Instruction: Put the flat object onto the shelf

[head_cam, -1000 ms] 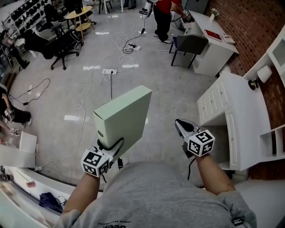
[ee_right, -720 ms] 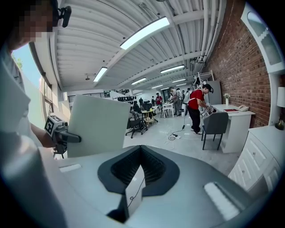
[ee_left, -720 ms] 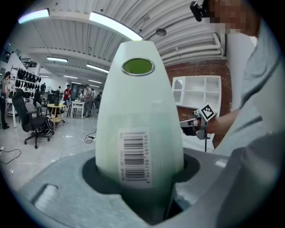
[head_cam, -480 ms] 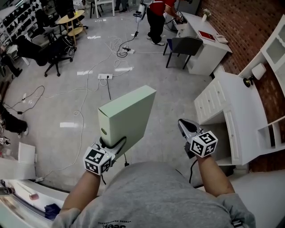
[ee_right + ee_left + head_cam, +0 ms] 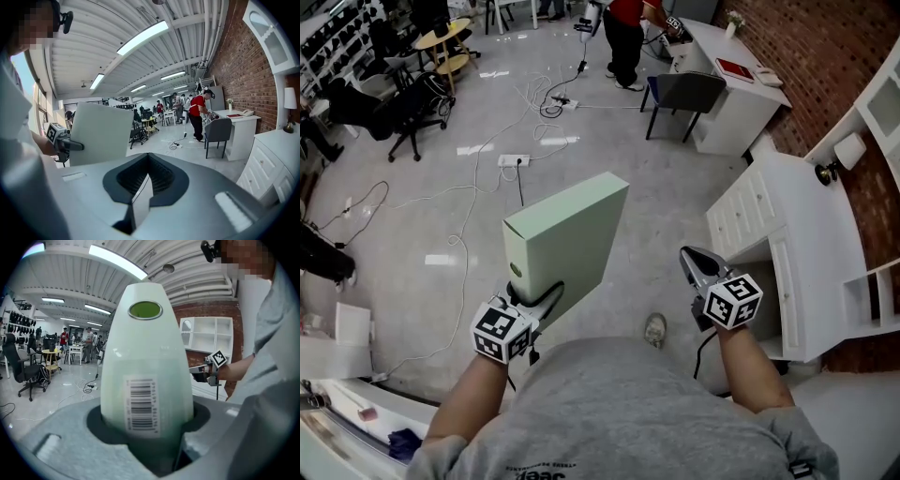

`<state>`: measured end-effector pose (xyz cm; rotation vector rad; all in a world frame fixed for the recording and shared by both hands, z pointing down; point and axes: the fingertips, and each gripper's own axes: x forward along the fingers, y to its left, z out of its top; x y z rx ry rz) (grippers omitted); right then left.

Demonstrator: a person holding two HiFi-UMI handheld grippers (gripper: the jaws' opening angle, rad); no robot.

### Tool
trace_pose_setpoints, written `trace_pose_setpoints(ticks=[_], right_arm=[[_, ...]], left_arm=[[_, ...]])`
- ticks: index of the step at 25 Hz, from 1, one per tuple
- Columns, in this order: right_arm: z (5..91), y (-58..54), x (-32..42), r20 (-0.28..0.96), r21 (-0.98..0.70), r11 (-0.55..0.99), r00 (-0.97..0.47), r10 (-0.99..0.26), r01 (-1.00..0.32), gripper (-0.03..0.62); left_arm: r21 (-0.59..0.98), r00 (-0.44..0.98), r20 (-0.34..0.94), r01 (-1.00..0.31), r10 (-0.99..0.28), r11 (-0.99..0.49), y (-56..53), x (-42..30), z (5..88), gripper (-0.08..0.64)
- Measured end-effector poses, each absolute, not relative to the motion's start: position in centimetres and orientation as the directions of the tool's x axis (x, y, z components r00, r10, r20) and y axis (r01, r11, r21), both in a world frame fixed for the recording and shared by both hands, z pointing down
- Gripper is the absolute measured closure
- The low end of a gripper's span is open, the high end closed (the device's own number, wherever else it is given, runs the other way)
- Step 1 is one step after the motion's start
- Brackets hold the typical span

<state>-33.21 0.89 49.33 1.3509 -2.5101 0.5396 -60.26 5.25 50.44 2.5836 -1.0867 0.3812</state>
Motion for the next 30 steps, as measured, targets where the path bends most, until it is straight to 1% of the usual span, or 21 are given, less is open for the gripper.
trace_pose_setpoints(ticks=[8, 14, 17, 24, 30], right_arm=[[49.7, -7.1, -18.7, 0.378, -0.196, 0.52, -0.554, -0.742, -0.831, 0.583], [49.9, -11.7, -7.5, 0.393, -0.197, 0.508, -0.543, -0.742, -0.838, 0.583], [50.3, -13.4, -3.0, 0.4, -0.203, 0.491, -0.529, -0.748, -0.847, 0.583], [50.8, -15.7, 3.0, 0.408, -0.204, 0.463, -0.505, -0.761, -0.862, 0.583], [50.9, -18.0, 4.5, 0.416, -0.198, 0.436, -0.478, -0.774, -0.878, 0.583]], left_arm=[[0.176, 0.636, 0.363, -0.764, -0.68, -0.621, -2.0, -46.9, 50.0, 0.279], [0.167, 0.641, 0.375, -0.757, -0.67, -0.631, -7.6, -36.0, 49.5, 0.279], [0.176, 0.65, 0.369, -0.75, -0.664, -0.637, -10.6, -31.7, 49.3, 0.279], [0.172, 0.682, 0.366, -0.719, -0.633, -0.674, -15.0, -25.6, 49.1, 0.279], [0.19, 0.716, 0.348, -0.686, -0.605, -0.702, -18.5, -23.4, 49.2, 0.279]])
